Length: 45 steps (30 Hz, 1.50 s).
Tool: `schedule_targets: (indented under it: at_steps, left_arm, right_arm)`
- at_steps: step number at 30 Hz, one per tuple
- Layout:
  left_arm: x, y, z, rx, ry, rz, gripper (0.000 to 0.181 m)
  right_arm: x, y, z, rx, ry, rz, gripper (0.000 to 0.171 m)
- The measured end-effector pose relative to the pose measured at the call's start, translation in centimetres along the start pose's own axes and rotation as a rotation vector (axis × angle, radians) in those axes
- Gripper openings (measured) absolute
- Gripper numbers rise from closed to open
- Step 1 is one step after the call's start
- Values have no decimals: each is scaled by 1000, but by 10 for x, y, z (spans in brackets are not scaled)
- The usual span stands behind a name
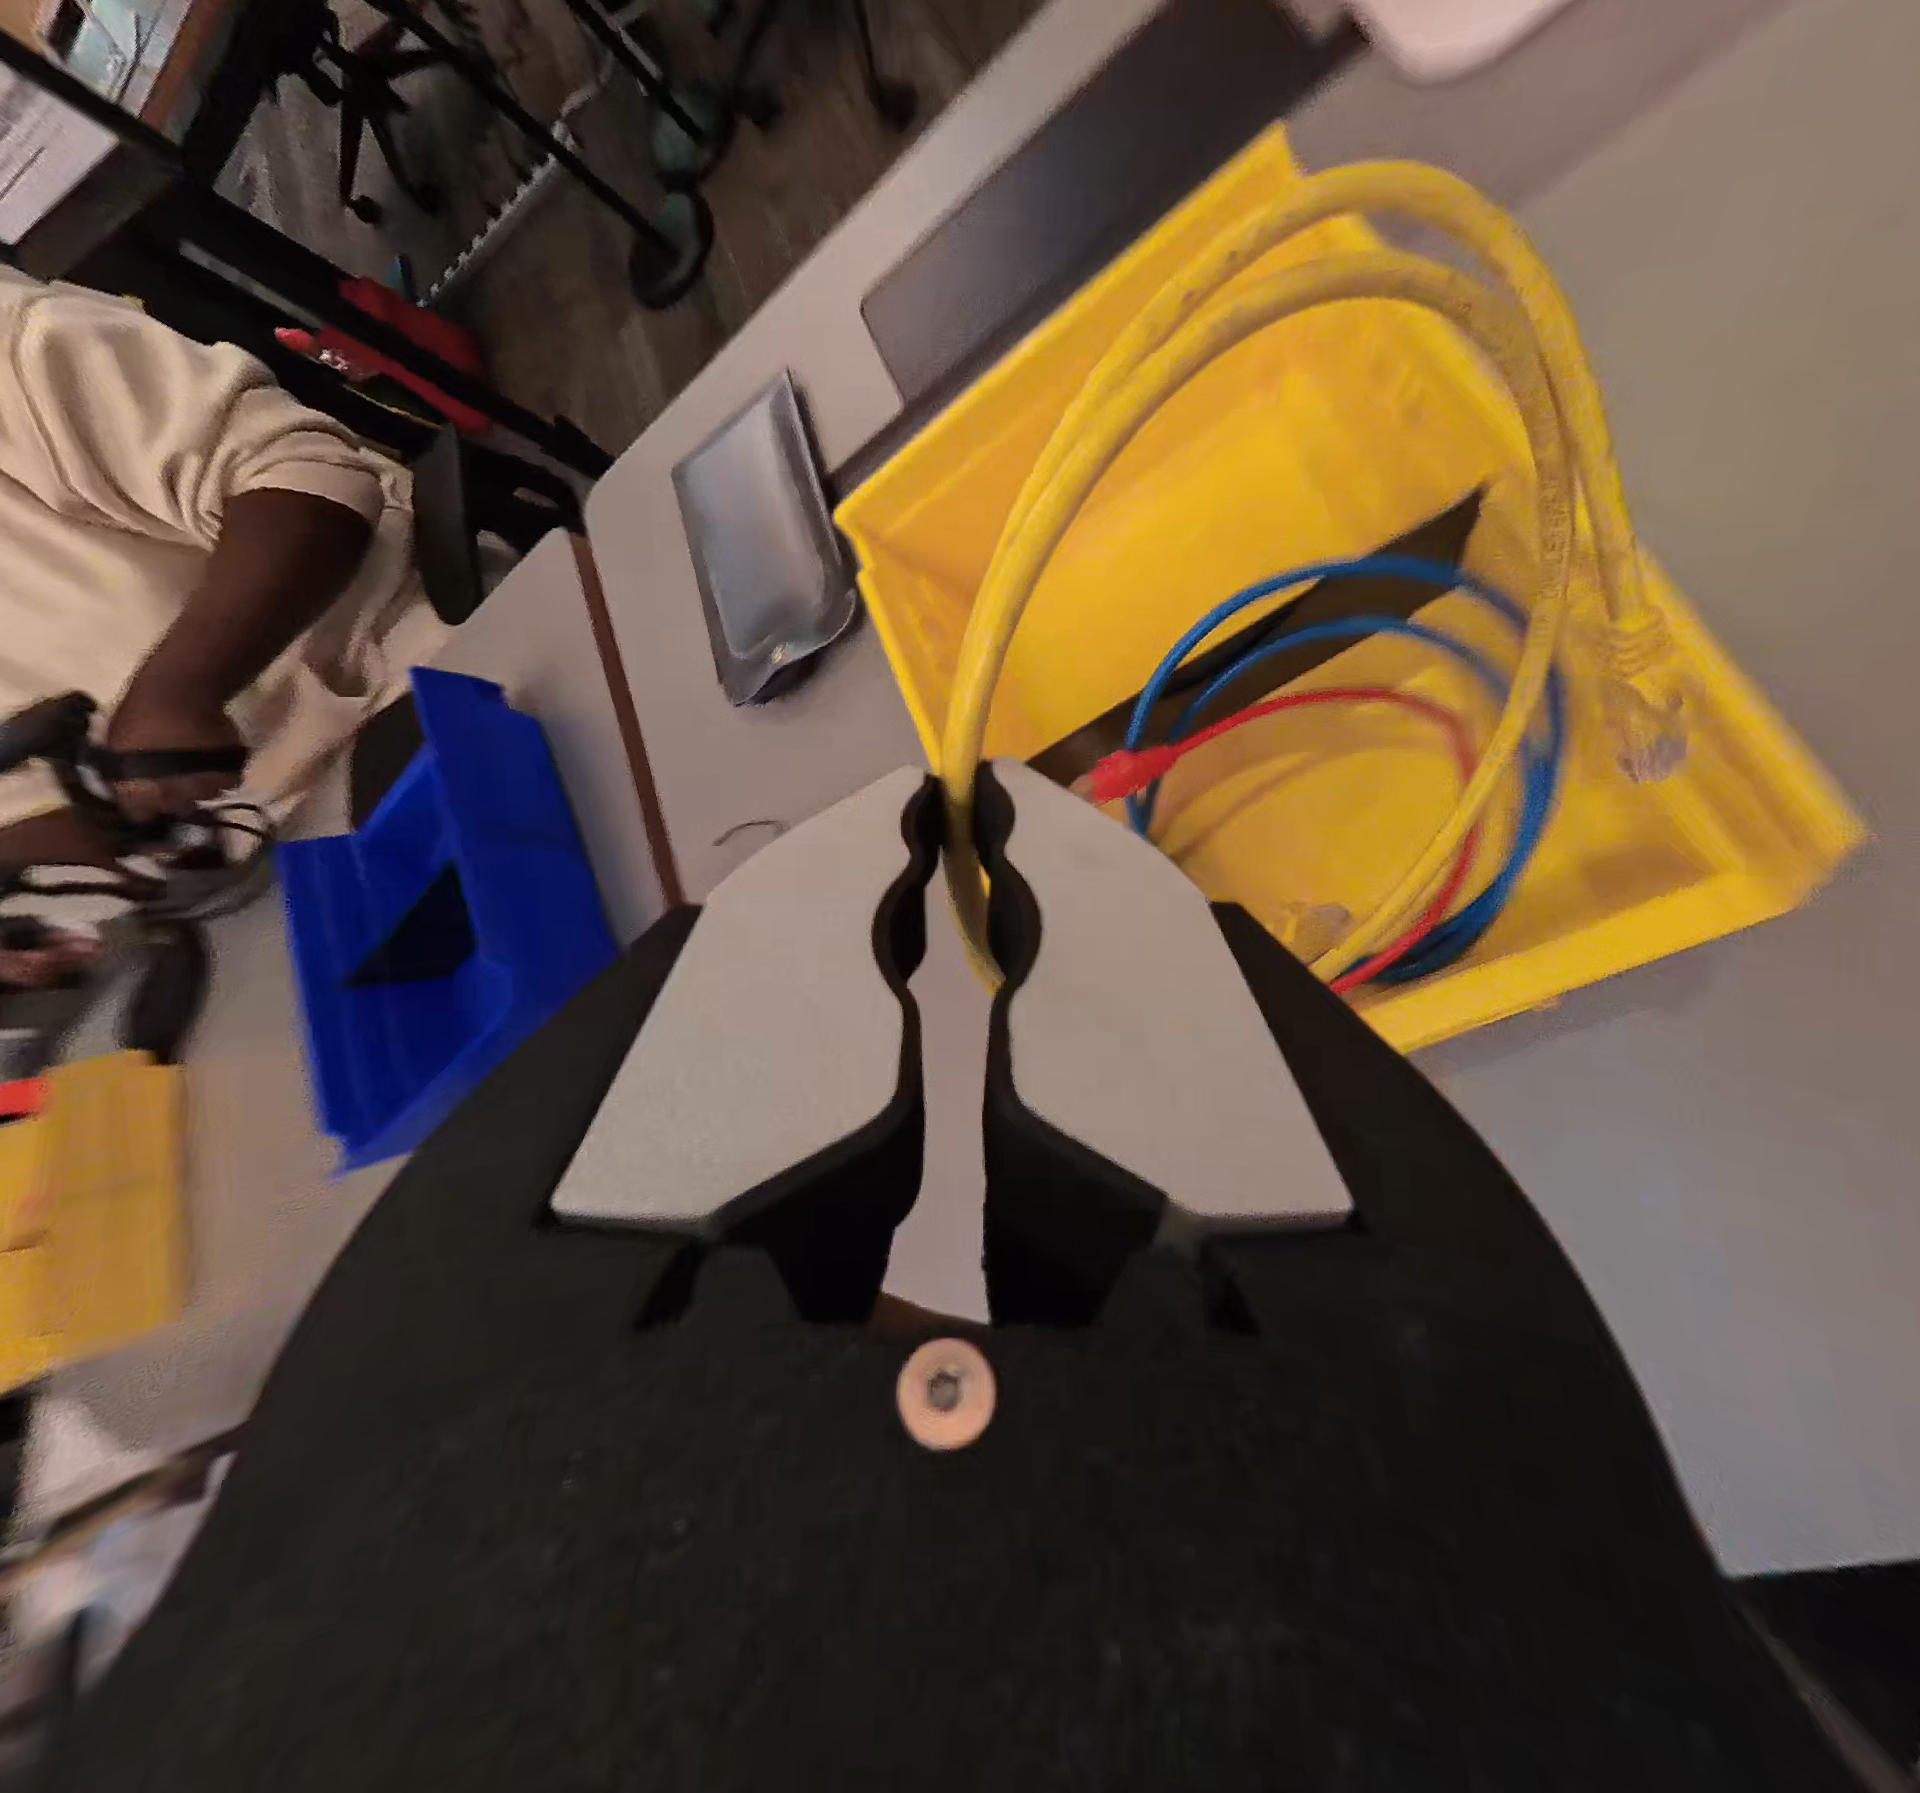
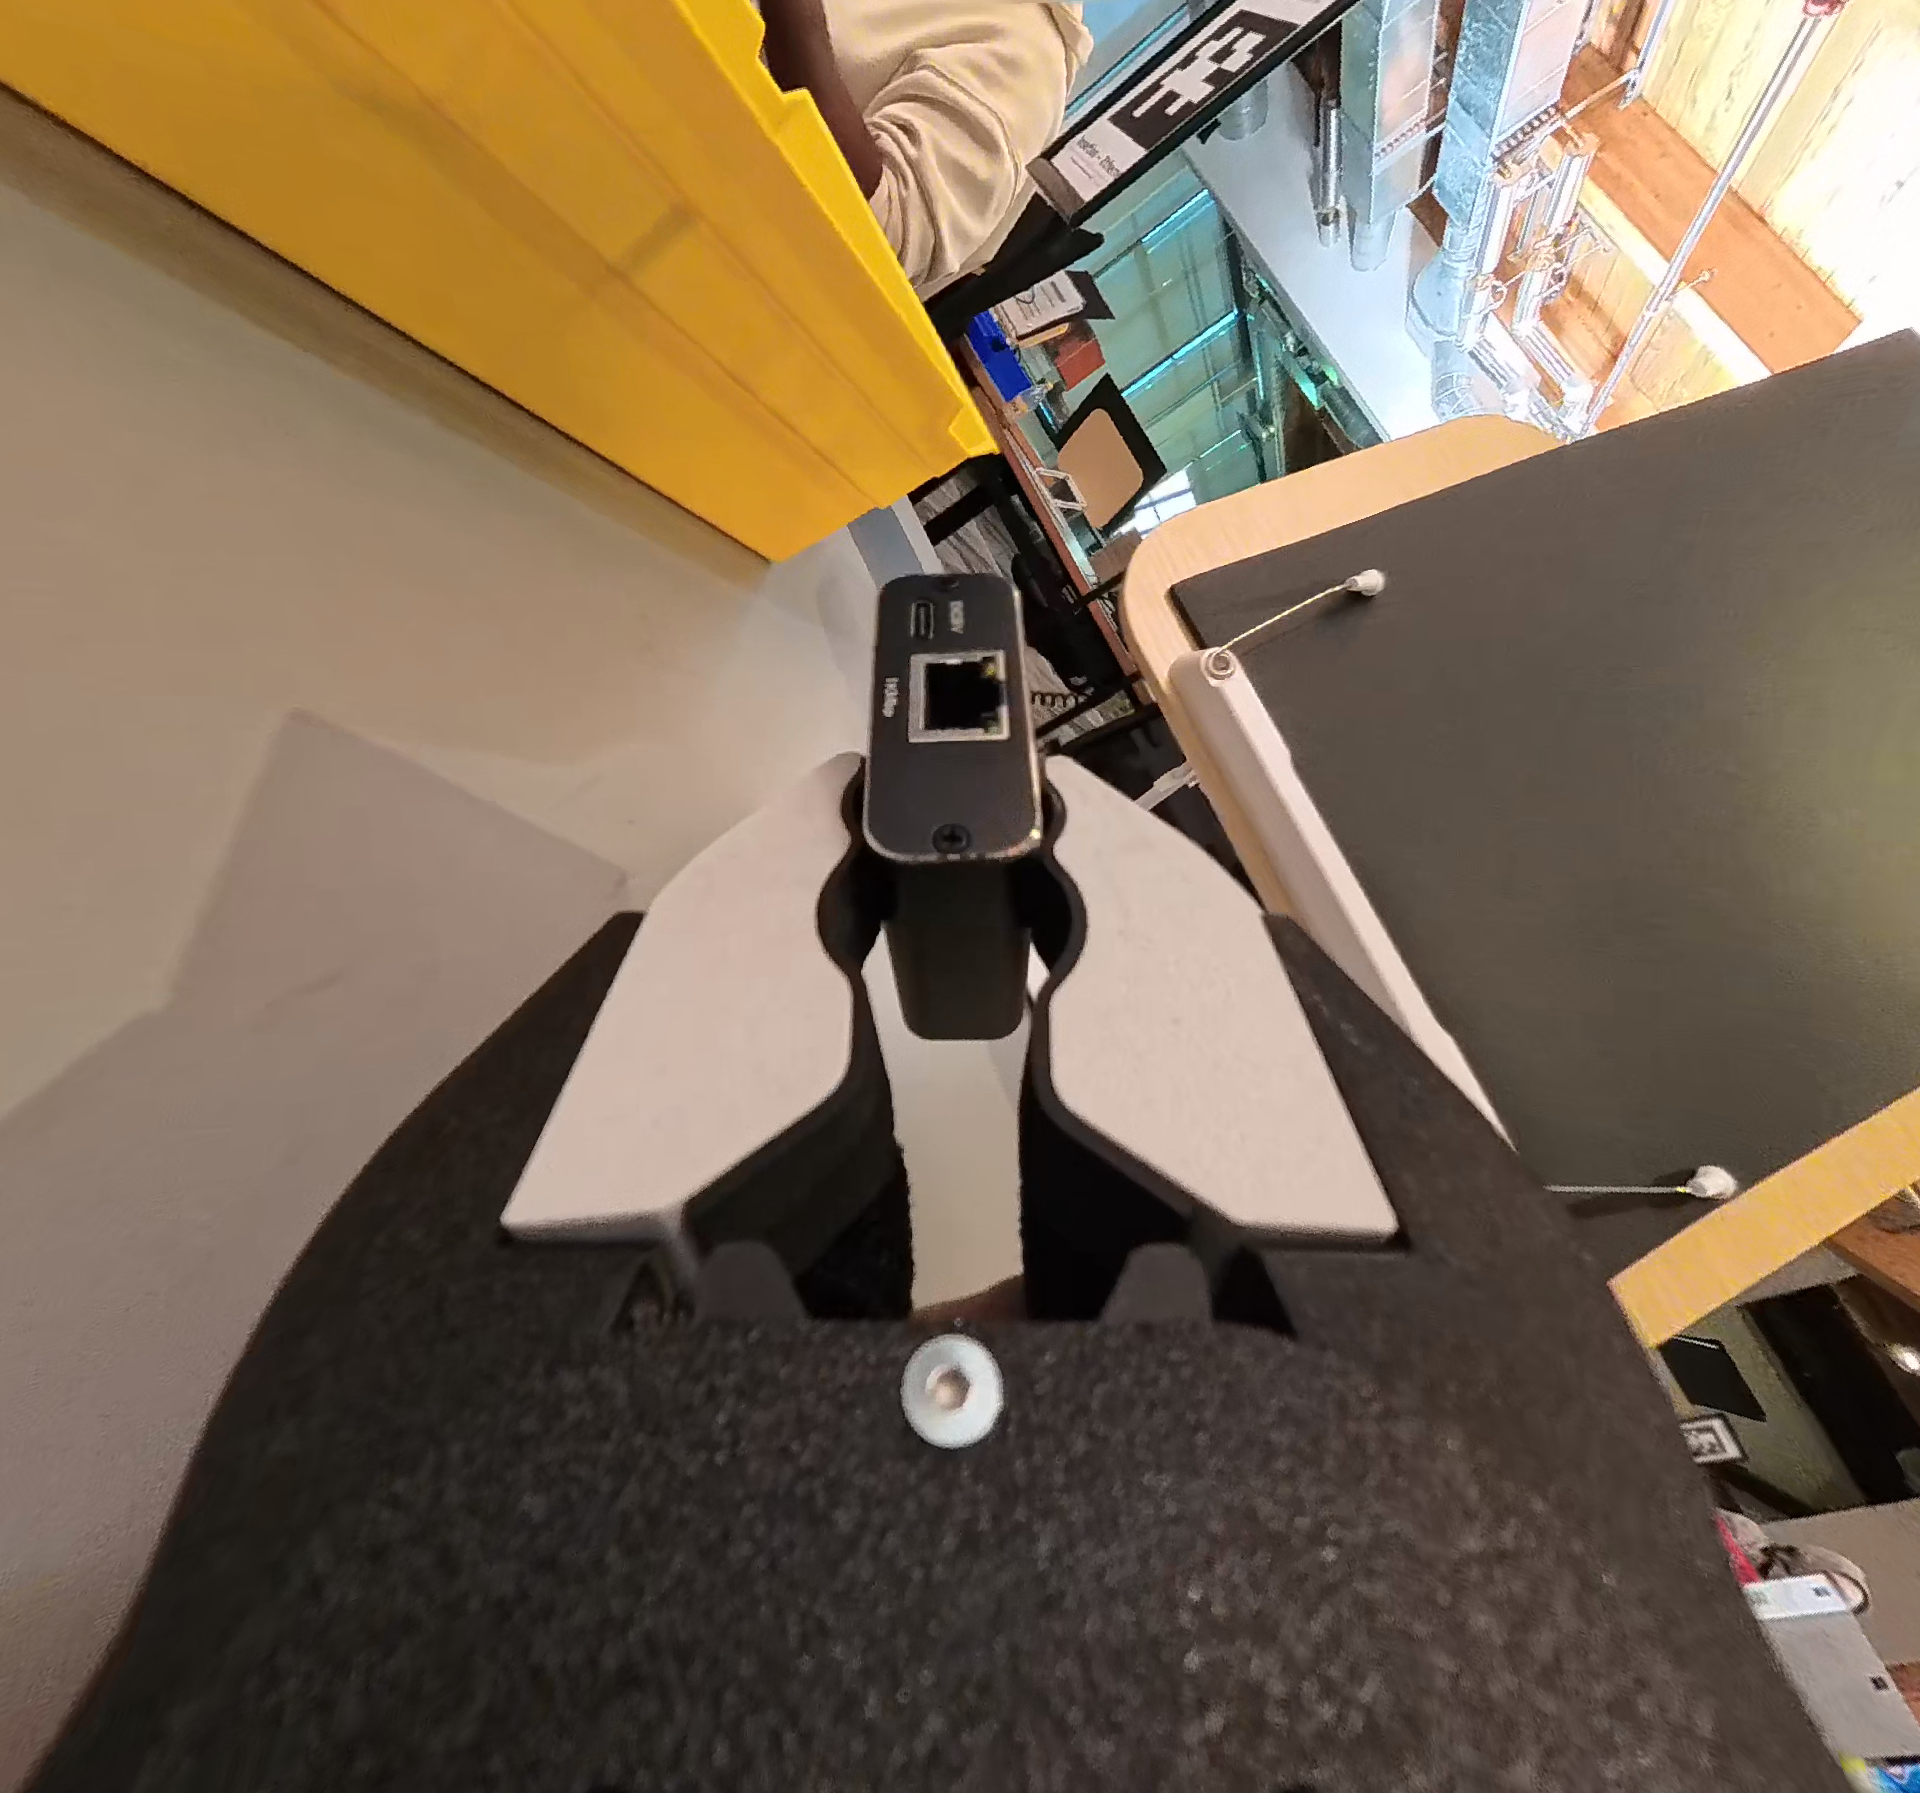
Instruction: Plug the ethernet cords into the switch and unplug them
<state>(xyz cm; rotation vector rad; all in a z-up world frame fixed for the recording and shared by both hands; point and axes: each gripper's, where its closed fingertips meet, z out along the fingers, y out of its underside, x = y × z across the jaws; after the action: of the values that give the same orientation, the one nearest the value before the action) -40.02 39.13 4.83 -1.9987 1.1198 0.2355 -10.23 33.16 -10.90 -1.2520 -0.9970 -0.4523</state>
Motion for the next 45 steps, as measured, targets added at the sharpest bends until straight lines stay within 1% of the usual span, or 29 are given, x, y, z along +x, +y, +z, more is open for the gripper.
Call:
schedule_targets:
  at_steps: [2,4,5,7,9,10,12,15,18,19,21,23,27,30,31,33,34,35,37,38,40,42,43,45]
  left_arm:
    - [10,-12,-27,102,64,-148,5]
    - [37,-22,-50,201,171,-294,5]
    - [56,-24,-59,235,237,-363,5]
    - [109,-21,-68,265,396,-488,5]
    - [168,-8,-65,237,523,-584,5]
    - [195,2,-59,211,560,-626,5]
    - [239,24,-41,161,574,-721,5]
    - [275,51,-16,132,551,-920,6]
    - [303,64,-9,149,579,-1132,10]
    - [313,65,-11,154,592,-1165,13]
    - [336,66,-20,143,611,-1168,17]
    - [354,66,-33,135,611,-1125,25]
    - [375,72,-56,122,577,-944,38]
    - [370,81,-66,126,496,-759,39]
    - [365,81,-68,138,475,-686,36]
    - [355,77,-68,182,477,-489,33]
    - [349,78,-62,173,474,-387,29]
    - [340,79,-53,156,459,-311,31]
    - [326,77,-32,125,456,-214,35]
    - [320,69,-23,140,457,-189,36]
    - [322,48,-12,218,508,-66,30]
    - [333,34,2,271,549,143,27]
    - [337,30,12,278,559,229,27]
    - [342,24,30,253,593,319,27]
  right_arm:
    - [6,-1,-2,9,22,22,26]
    - [14,-2,-4,23,51,60,26]
    - [19,-2,-5,30,69,83,26]
    - [30,-3,-8,50,100,139,26]
    - [38,0,-10,58,119,193,26]
    - [40,1,-11,55,120,215,26]
    - [43,4,-11,50,124,238,26]
    - [42,4,-11,51,119,240,26]
    - [37,1,-10,55,106,210,26]
    - [35,0,-10,57,101,199,26]
    - [32,-1,-9,58,91,185,26]
    - [32,-1,-9,59,88,185,26]
    - [34,0,-8,55,88,202,26]
    - [34,1,-8,53,87,208,26]
    - [34,1,-8,52,85,208,26]
    - [33,1,-7,49,83,202,26]
    - [32,1,-7,49,80,200,26]
    - [31,1,-7,48,75,198,26]
    - [29,1,-6,45,72,187,26]
    - [29,0,-6,46,71,184,26]
    - [28,0,-7,48,68,180,26]
    - [27,-1,-7,49,66,177,26]
    - [27,-1,-6,49,63,178,26]
    - [27,0,-6,48,60,178,26]
